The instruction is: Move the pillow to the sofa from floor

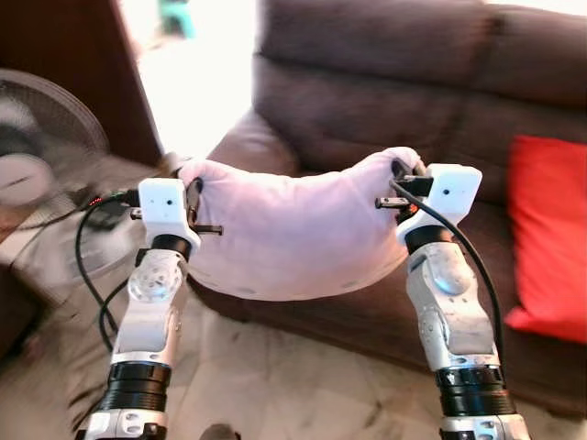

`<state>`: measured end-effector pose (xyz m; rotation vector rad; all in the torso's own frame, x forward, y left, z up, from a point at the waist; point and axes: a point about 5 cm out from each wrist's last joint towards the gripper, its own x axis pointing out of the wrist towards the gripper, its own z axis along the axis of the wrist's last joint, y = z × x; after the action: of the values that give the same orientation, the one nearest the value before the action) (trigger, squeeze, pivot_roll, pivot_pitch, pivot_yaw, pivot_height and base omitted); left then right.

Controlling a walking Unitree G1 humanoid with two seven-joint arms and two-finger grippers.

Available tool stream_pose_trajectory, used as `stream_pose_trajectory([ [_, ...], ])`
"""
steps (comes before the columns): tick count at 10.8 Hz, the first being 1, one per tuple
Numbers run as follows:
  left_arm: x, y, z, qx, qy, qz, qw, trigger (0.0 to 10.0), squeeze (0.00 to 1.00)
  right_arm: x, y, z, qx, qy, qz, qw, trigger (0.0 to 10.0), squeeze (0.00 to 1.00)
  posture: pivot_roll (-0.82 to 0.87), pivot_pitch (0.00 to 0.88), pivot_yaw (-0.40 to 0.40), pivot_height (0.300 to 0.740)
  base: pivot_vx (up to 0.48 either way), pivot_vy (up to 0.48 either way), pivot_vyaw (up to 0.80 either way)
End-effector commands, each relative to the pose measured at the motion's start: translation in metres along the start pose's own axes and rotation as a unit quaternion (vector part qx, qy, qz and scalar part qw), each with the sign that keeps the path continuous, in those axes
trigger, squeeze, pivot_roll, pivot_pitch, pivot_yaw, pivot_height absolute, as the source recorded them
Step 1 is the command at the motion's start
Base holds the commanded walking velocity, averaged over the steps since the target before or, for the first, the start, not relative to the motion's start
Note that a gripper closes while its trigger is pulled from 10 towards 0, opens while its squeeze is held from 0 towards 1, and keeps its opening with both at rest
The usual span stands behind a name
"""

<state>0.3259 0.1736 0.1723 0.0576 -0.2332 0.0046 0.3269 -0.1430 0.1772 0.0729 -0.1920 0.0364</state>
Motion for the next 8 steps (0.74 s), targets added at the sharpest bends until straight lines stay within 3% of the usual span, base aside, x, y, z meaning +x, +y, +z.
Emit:
stream_pose_trajectory([
  [1,0.0056,-0.0033,0.0119,0.002,-0.025,-0.005,1.0,10.0,0.0,0.0039,-0.005,0.019,0.001,-0.041,-0.014,0.999,10.0,0.0,0.11,0.058,-0.043,0.74,0.281,0.0,0.0],
  [3,0.0056,-0.0039,0.0118,0.003,-0.023,-0.008,1.0,10.0,0.0,0.0045,-0.0065,0.0159,0.008,-0.03,-0.02,0.999,10.0,0.0,0.11,0.058,-0.041,0.74,0.3,0.0,0.0],
  [5,0.0058,-0.0046,0.0108,0.003,-0.021,-0.013,1.0,10.0,0.0,0.0054,-0.0055,0.0163,0.001,-0.031,-0.022,0.999,10.0,0.0,0.11,0.057,-0.039,0.74,0.306,0.0,-0.72],
  [8,0.0052,-0.0056,0.0094,0.005,-0.017,-0.019,1.0,10.0,0.0,0.0046,-0.0034,0.0163,-0.004,-0.034,-0.023,0.999,10.0,0.0,0.11,0.06,-0.037,0.74,0.311,0.0,0.0],
])
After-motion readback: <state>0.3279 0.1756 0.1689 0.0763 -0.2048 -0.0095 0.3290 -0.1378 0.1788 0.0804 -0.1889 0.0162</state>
